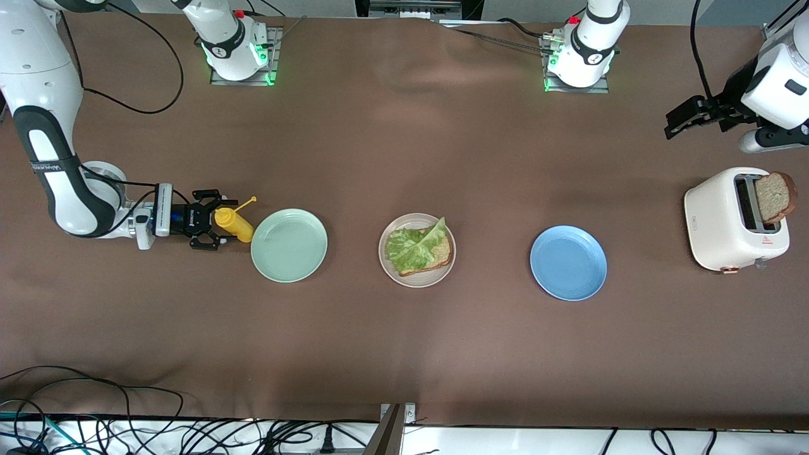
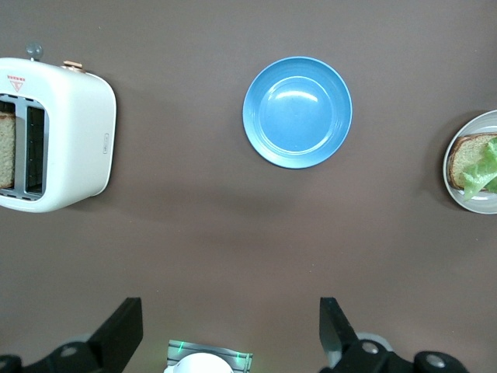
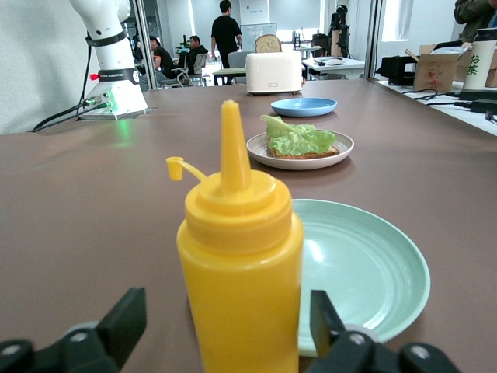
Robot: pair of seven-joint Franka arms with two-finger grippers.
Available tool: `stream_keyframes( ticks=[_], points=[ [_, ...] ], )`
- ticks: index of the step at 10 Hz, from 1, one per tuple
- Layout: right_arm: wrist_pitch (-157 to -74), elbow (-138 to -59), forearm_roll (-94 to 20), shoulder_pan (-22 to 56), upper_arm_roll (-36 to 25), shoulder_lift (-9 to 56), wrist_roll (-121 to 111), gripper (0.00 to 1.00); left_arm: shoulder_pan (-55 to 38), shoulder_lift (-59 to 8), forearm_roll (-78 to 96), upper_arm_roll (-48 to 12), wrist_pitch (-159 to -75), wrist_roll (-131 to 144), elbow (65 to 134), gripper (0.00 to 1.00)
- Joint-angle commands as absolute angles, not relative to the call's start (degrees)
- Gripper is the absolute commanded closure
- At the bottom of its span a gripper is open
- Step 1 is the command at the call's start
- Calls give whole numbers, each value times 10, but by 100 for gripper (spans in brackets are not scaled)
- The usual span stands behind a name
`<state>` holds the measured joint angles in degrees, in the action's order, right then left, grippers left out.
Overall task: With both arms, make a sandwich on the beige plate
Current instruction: 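Close the right gripper around the yellow squeeze bottle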
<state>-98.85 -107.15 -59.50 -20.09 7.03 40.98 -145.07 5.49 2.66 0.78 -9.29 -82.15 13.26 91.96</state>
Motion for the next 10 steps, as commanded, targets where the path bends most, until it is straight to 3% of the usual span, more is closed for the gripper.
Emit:
stream_keyframes(
  ticks=[1, 2, 4, 7, 10],
  points=[
    [-1001, -1080, -610, -208, 76, 405, -1463, 82, 54, 30, 11, -93, -824, 127, 920, 0],
    [-1001, -1078, -611, -208, 76, 404, -1458, 96, 55, 30, 11, -93, -824, 127, 920, 0],
    [-995, -1077, -616, -208, 76, 401, -1421, 100, 55, 30, 11, -93, -824, 127, 919, 0],
    [-995, -1070, -582, -208, 76, 358, -1292, 100, 55, 30, 11, -93, -824, 127, 919, 0],
    [-998, -1028, -454, -195, 87, 290, -1115, 100, 55, 29, 16, -93, -824, 127, 919, 0]
  ],
)
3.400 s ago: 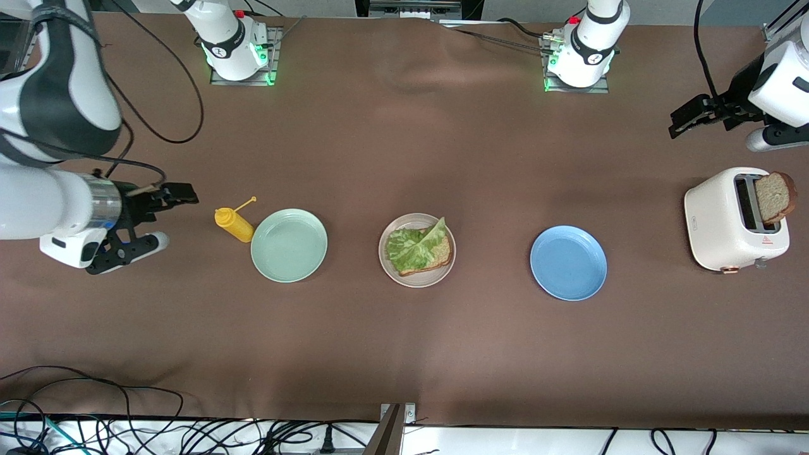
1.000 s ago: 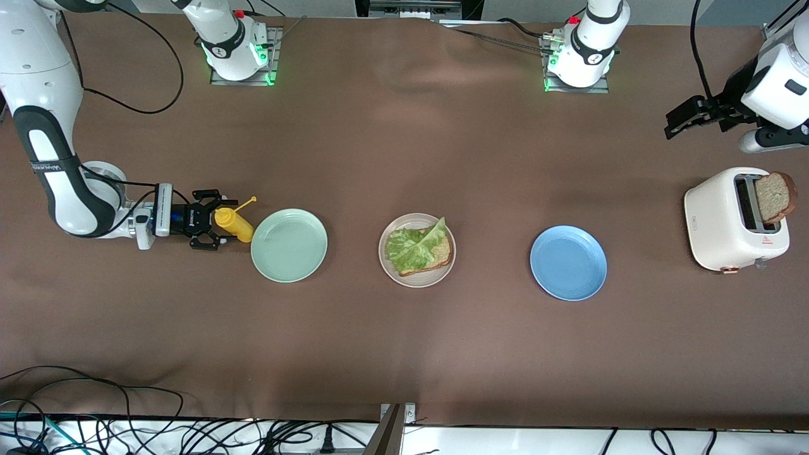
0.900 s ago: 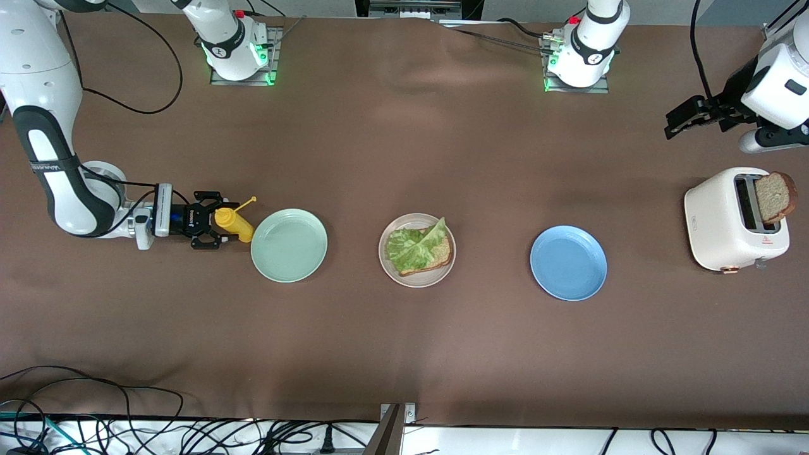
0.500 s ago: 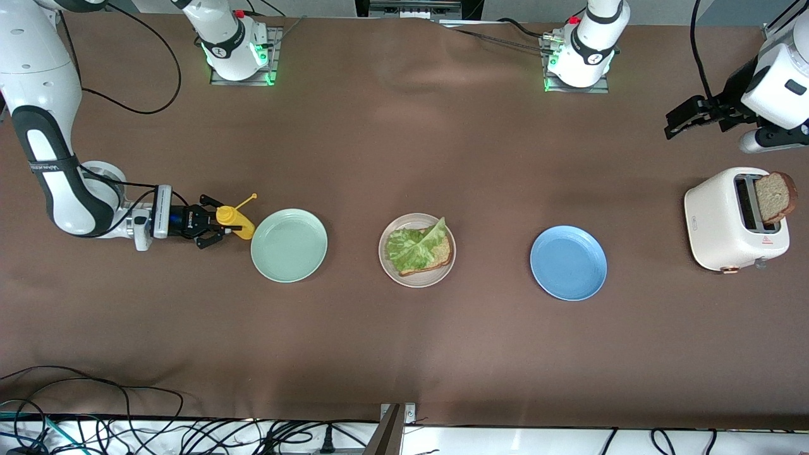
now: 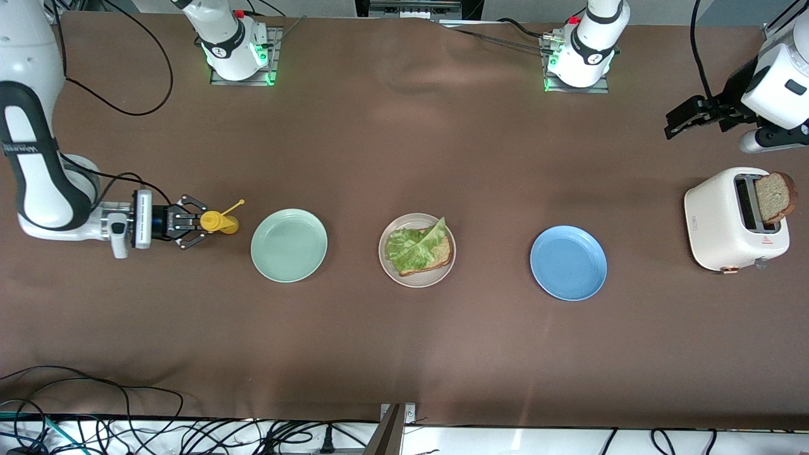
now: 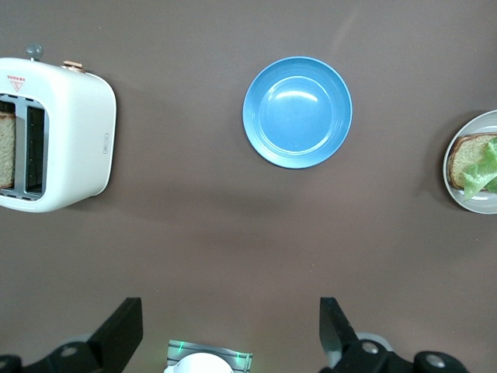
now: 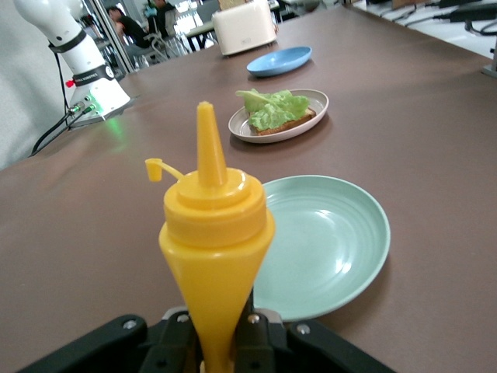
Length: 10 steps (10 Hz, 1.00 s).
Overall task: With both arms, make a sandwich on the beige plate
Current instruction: 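Lift the bottle and carry it over the sandwich with the right gripper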
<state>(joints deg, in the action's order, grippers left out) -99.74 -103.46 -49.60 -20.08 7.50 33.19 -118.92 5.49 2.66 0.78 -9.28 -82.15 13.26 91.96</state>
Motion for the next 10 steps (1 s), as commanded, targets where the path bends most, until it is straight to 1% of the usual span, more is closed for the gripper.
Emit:
stream_keyframes(
  ticks=[1, 4, 8, 10],
  points=[
    [-1004, -1015, -415, -174, 88, 277, -1053, 100, 55, 29, 17, -93, -824, 127, 918, 0],
    [-1044, -965, -321, -87, 96, 265, -880, 100, 55, 29, 18, -93, -824, 127, 918, 0],
    [-1048, -909, -163, 51, 94, 271, -654, 100, 56, 29, 18, -93, -825, 127, 918, 0],
    [-1043, -861, -90, 126, 93, 302, -547, 100, 57, 29, 26, -92, -826, 128, 918, 0]
  ],
)
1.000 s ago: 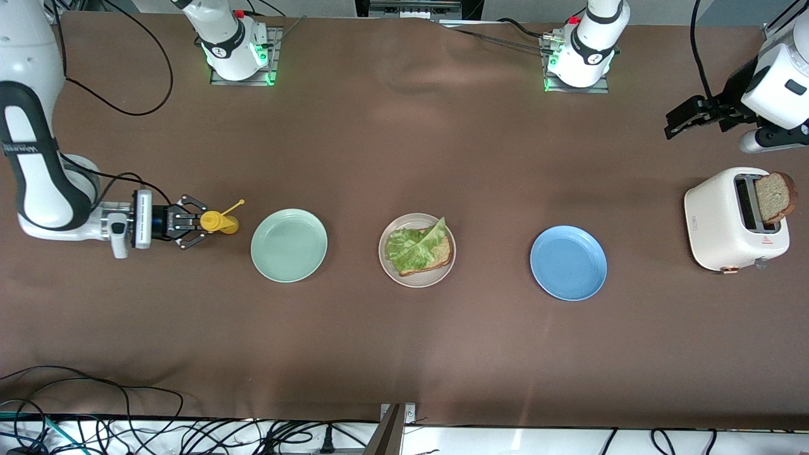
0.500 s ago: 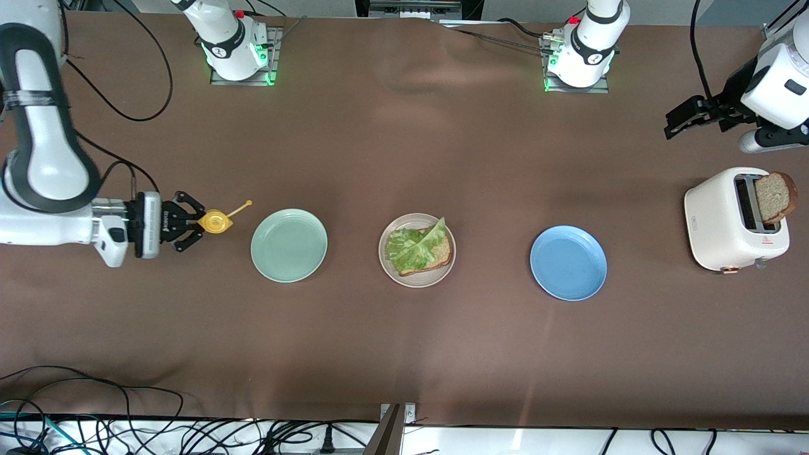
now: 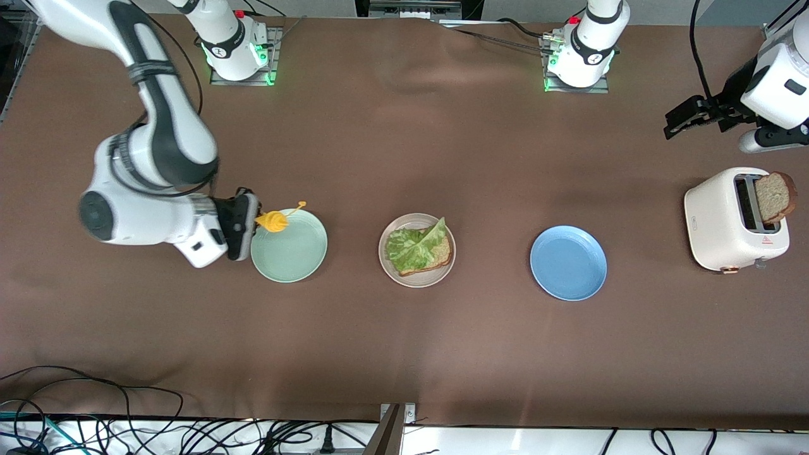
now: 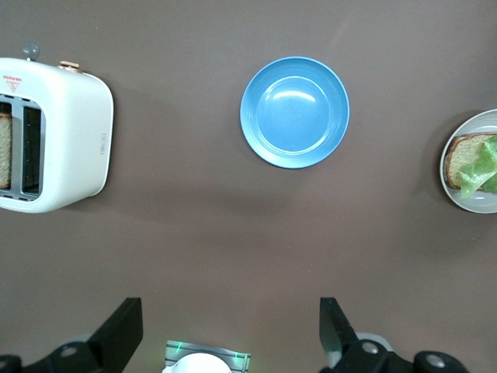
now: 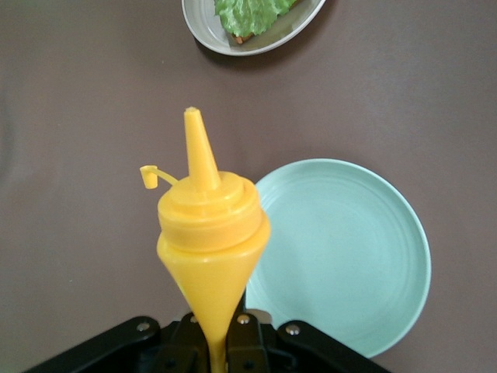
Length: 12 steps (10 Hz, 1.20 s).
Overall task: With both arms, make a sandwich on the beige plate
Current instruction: 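Lift the bottle and carry it over the sandwich with the right gripper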
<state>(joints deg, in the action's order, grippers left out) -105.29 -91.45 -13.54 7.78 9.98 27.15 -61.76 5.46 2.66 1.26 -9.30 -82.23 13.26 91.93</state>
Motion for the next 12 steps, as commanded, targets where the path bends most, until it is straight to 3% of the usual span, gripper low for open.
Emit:
stream_keyframes(
  ticks=[1, 5, 9, 12],
  points=[
    [-1044, -848, -51, 161, 92, 316, -508, 100, 56, 29, 26, -93, -826, 128, 918, 0],
    [-1015, -790, 135, 279, 88, 370, -386, 100, 62, 31, 38, -92, -821, 127, 918, 0],
    [-902, -629, 267, 387, 40, 473, -367, 100, 62, 33, 43, -90, -814, 128, 918, 0],
    [-891, -607, 350, 441, 17, 505, -367, 100, 64, 33, 44, -89, -815, 128, 917, 0]
  ],
)
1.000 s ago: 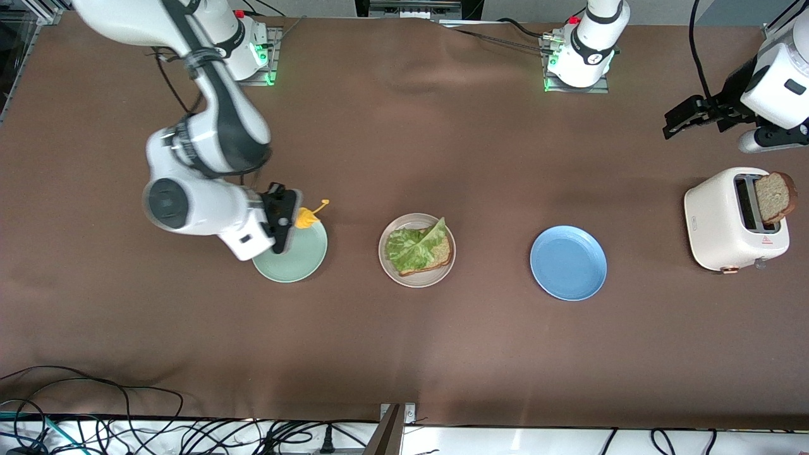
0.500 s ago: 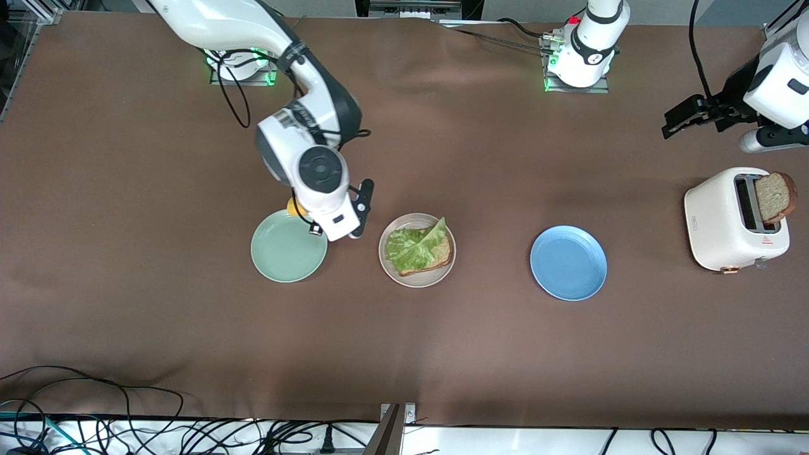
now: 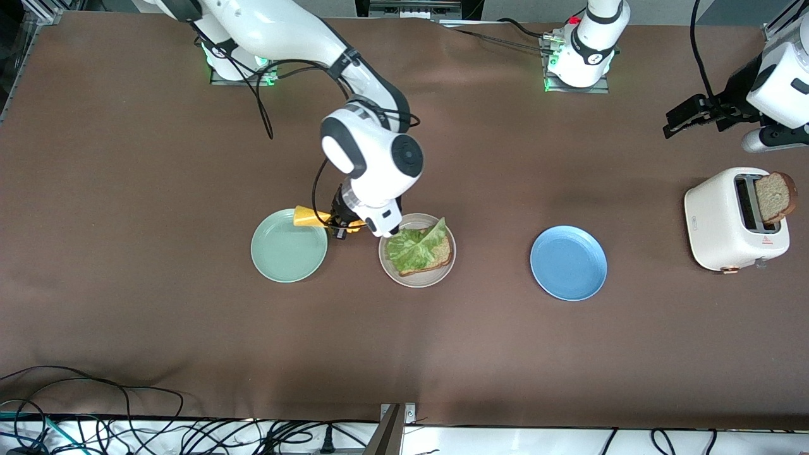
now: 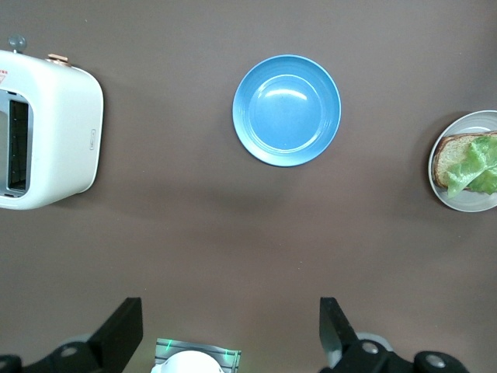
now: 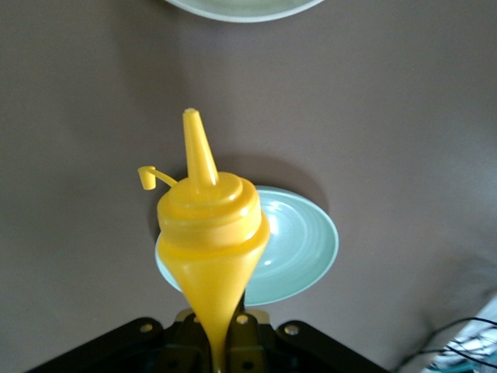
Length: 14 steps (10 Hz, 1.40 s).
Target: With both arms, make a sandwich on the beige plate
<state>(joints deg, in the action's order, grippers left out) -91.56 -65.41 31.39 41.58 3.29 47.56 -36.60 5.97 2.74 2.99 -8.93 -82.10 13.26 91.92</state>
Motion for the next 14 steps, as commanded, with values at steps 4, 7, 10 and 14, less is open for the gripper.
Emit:
stream_keyframes(
  ticks=[4, 7, 10, 14],
  points=[
    [-891, -584, 433, 491, 18, 531, -337, 100, 64, 34, 51, -89, -814, 128, 918, 0],
    [-887, -585, 418, 490, 22, 522, -307, 100, 64, 34, 51, -89, -813, 128, 918, 0],
    [-890, -600, 246, 429, 13, 470, -339, 100, 64, 33, 52, -89, -814, 128, 918, 0],
    [-950, -707, -33, 348, -39, 379, -436, 100, 64, 33, 52, -89, -814, 128, 918, 0]
  ],
)
